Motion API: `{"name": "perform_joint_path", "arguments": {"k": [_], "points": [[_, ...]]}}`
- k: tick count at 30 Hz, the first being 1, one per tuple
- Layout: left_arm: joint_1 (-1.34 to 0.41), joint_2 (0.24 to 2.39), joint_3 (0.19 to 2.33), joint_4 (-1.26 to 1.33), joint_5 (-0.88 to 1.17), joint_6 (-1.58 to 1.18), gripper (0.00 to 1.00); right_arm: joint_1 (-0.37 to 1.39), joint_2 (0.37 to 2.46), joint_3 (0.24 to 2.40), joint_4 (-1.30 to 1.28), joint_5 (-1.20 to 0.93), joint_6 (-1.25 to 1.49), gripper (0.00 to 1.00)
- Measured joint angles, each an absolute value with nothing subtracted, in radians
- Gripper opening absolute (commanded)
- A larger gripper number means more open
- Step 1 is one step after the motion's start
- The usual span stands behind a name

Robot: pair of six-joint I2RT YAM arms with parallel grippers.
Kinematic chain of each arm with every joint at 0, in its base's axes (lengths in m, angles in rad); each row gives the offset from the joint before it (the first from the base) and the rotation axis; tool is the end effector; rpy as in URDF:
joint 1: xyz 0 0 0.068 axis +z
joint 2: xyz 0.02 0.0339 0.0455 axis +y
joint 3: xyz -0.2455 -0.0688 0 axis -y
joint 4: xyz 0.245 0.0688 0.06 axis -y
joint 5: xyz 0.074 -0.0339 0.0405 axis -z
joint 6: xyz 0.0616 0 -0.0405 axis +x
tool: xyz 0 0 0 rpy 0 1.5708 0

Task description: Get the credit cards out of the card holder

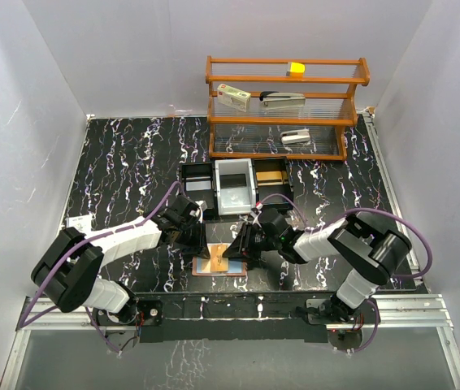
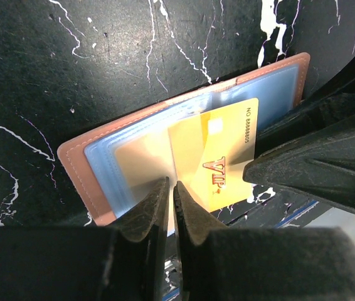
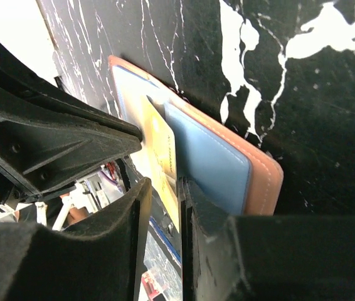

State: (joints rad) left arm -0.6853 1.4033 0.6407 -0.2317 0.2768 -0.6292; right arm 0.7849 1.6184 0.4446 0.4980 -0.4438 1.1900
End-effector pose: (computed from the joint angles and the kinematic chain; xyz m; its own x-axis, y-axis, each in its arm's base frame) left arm 0.1986 -0.1841 0.1180 -0.9510 0.0462 -0.3059 0.2035 0.8382 -0.5060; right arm 0.1814 0.2186 0.0749 -0.9771 0.2090 -0.0406 0.0855 0.5599 0.8241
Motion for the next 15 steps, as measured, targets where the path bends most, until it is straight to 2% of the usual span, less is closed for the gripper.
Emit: {"name": "perform_joint_path", "arguments": {"k": [15], "points": [[-0.685, 1.402, 0.626, -0.209, 0.295, -0.642, 0.08, 0.807, 1.682, 0.489, 0.529, -0.464, 1.205, 0.22]]}}
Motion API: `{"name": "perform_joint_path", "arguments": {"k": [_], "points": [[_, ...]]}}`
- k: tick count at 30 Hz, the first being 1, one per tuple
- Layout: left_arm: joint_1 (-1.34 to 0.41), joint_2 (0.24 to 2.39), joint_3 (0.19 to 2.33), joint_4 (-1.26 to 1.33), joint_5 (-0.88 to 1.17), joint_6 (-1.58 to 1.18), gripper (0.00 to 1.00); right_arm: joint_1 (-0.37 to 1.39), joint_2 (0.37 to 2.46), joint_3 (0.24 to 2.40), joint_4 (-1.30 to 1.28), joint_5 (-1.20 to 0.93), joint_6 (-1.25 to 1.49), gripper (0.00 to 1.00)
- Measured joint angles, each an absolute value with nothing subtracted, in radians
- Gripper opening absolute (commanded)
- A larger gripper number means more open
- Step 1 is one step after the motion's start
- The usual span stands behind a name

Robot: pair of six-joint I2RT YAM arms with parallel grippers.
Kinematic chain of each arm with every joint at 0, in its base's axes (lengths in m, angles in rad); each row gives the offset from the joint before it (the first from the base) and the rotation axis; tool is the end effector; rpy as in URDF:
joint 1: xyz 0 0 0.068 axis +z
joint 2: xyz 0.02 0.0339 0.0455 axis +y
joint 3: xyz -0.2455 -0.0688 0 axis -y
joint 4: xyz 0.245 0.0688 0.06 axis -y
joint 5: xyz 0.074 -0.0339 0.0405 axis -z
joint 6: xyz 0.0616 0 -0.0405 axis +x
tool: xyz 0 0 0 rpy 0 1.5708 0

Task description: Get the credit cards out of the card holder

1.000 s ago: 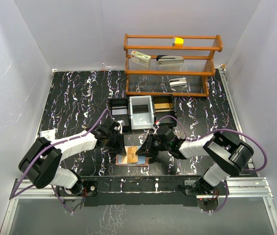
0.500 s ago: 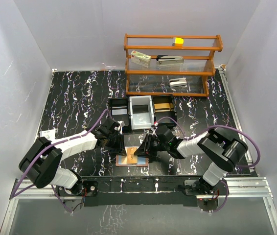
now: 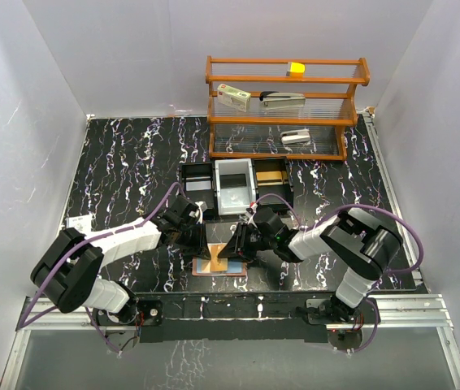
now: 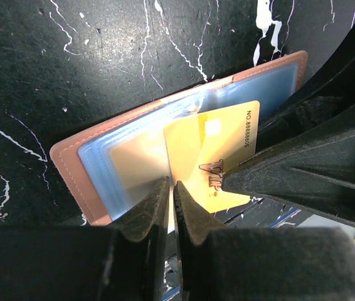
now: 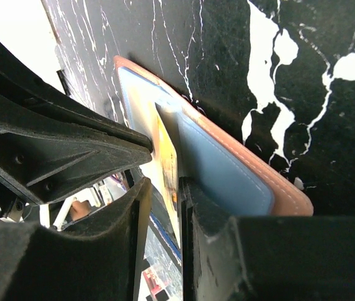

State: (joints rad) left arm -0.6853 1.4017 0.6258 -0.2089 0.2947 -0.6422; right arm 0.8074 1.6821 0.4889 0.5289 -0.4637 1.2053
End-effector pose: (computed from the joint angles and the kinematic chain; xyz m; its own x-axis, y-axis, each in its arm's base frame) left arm 0.1970 -0.1842 0.1160 -0.9538 0.0394 -0.2979 0.1982 0.8277 -0.5250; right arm 0.1841 0.2322 0.0723 -0.9832 0.1807 -0.0239 0.0801 0.5461 0.8339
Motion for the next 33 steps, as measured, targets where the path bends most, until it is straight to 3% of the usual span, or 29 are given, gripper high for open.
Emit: {"name": "perform_joint_path", "arguments": {"k": [8, 17, 33], "points": [[-0.686, 1.39, 0.617, -0.209, 0.294, -0.652, 0.08, 0.81, 1.682, 0.489, 0.521, -0.451, 1.213, 0.15], [-0.686, 1.386, 0.615, -0.213, 0.293, -0.655, 0.08, 0.812, 1.656, 0.488, 0.487, -0.433, 1.206, 0.0], [-0.69, 1.354, 0.601, -0.235, 0.27, -0.681, 0.08, 0.812, 1.534, 0.513, 0.332, -0.386, 1.097, 0.0]]}}
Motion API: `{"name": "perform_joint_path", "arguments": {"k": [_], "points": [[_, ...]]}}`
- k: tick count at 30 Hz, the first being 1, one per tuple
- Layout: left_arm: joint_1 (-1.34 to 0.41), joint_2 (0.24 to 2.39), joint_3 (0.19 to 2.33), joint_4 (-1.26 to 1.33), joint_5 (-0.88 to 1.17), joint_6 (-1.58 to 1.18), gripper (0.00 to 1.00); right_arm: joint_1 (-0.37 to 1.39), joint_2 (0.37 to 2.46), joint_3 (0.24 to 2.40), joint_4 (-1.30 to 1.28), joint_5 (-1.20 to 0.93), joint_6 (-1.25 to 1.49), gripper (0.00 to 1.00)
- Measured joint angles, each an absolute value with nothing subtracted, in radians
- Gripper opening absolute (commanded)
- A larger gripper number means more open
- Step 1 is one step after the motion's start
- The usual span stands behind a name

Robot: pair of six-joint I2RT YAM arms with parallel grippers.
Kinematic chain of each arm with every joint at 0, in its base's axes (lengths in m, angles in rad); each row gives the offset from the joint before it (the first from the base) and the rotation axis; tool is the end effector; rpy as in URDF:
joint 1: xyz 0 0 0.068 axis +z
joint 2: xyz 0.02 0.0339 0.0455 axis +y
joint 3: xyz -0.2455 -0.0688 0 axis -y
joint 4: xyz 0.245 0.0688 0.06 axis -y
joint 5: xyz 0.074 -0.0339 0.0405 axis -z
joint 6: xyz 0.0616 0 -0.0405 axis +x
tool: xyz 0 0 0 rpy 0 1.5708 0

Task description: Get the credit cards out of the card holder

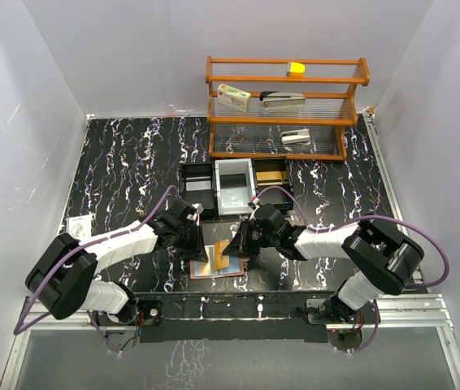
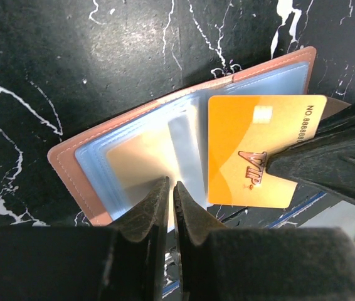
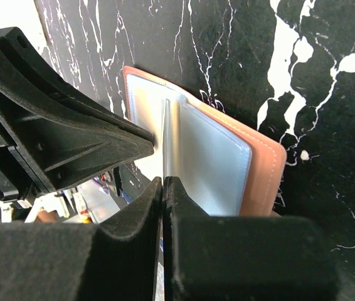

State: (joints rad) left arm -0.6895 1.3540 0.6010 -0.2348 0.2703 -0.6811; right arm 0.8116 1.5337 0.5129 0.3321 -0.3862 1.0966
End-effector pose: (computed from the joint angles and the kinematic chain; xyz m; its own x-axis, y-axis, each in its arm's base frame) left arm 0.1905 -0.1783 0.1182 -0.9578 0.0033 -0.2873 0.1588 0.8394 -0.5198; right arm 0.1837 0.2273 0.0980 -0.9757 0.1691 -0.1396 -0.0090 0.6050 0.7962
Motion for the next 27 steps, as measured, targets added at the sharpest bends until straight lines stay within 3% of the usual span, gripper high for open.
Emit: {"name": "perform_joint_path", "arguments": {"k": [7, 15, 27], "points": [[-0.69, 1.338, 0.598, -0.259, 0.249, -0.682, 0.13, 0.808, 1.526, 0.528, 0.274, -0.386, 1.052, 0.0], [-0.691, 1.303, 0.596, -0.269, 0.231, -0.696, 0.33, 0.797, 1.464, 0.528, 0.231, -0.392, 0.998, 0.0], [-0.691, 1.233, 0.629, -0.346, 0.158, -0.681, 0.5, 0.797, 1.3, 0.527, 0.221, -0.364, 0.862, 0.0]]}}
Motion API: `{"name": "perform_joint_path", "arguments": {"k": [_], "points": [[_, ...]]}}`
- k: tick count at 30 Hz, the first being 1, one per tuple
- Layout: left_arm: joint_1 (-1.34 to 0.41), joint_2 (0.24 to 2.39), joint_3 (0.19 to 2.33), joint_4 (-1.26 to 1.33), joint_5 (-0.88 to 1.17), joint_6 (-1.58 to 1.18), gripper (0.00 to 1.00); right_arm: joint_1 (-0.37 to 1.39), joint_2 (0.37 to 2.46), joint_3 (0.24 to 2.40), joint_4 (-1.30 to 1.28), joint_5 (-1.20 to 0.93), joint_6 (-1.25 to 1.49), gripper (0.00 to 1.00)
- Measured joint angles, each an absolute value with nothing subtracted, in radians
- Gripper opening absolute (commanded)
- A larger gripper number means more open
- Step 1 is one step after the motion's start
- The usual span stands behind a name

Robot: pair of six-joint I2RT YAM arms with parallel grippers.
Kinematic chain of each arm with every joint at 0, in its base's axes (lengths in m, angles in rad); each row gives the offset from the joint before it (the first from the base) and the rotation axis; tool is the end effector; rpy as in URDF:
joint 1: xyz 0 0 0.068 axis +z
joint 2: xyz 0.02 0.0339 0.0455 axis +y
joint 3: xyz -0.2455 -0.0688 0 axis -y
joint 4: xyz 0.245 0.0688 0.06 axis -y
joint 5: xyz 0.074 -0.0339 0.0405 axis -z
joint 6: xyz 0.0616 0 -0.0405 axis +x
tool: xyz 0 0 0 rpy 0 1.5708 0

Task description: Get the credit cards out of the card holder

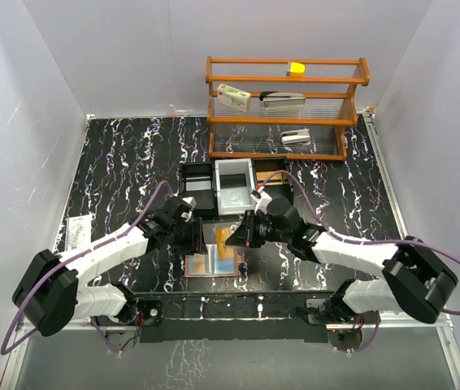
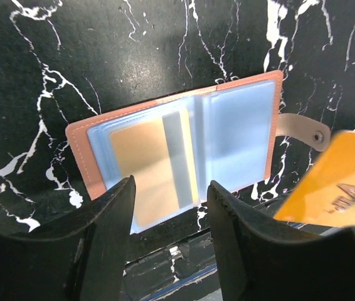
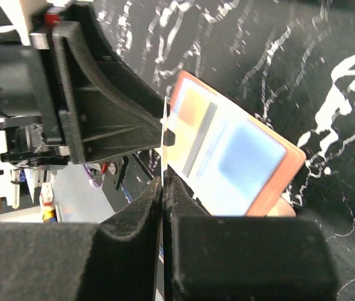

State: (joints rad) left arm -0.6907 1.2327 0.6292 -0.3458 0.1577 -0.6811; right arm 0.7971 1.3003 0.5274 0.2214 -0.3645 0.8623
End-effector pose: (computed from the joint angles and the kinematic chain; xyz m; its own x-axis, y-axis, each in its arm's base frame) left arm 0.1887 -0.1685 0.1458 -0.9274 -0.0402 -0.3719 0.1490 0.8723 -0.4658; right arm 0.1826 0.2183 0.1530 -0.9069 0.0869 -0.4124 -0.2949 0.5681 0.7683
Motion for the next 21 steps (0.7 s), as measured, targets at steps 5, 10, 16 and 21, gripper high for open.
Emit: {"name": "perform_joint_path", "arguments": {"k": [5, 10, 16, 21], "points": [[-0.691, 1.164, 0.649, -0.385, 0.108, -0.679, 0.58, 0.798, 1.184, 0.508, 0.271, -0.345, 0.803, 0.0], [-0.691, 1.135, 0.69, -0.441, 0.046, -0.665, 0.7, 0.835, 1.116, 0.492, 0.279, -0.29, 0.714, 0.0], [-0.69, 1.11, 0.761, -0.506, -0.048, -0.639, 0.82, 0.95, 1.06, 0.492, 0.238, -0.161, 0.547, 0.0], [-0.682, 1.06, 0.797, -0.545, -0.128, -0.616, 0.98, 1.043, 1.005, 0.492, 0.218, -0.039, 0.35, 0.0]]}}
